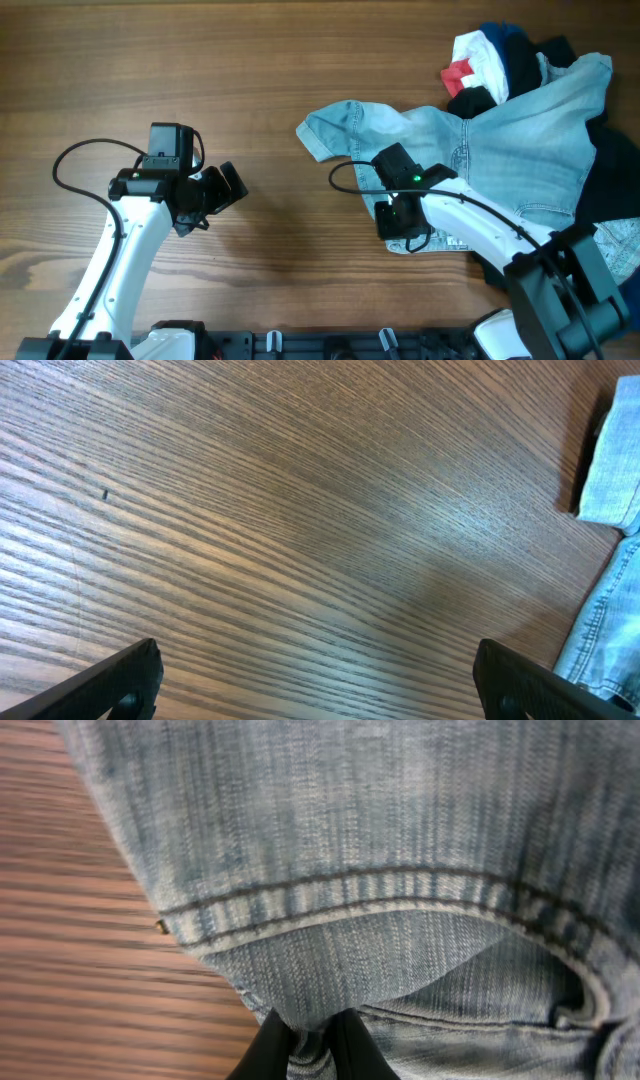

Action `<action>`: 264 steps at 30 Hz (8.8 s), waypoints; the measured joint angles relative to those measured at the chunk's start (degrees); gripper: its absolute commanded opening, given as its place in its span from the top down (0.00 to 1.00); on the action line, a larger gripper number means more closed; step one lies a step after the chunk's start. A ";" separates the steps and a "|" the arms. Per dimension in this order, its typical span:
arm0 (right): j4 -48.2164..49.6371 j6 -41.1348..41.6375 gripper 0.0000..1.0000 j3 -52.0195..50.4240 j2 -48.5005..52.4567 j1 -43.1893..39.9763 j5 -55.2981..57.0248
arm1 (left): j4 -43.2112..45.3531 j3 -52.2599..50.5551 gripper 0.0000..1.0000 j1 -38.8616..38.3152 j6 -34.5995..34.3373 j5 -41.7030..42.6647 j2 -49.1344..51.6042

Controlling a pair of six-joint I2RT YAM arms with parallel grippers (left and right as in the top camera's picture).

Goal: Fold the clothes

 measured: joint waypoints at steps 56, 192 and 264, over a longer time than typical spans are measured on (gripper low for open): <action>-22.53 7.43 0.36 17.62 -20.59 -20.04 17.46 | 2.60 1.42 0.96 -10.05 1.77 2.45 5.25; -8.37 -7.45 0.01 26.16 7.23 -23.63 2.64 | 9.90 8.20 0.60 -6.64 3.04 -10.43 25.92; -6.43 -17.05 0.36 29.73 1.81 -44.85 -21.35 | -8.02 5.64 0.00 7.52 4.98 -0.81 5.29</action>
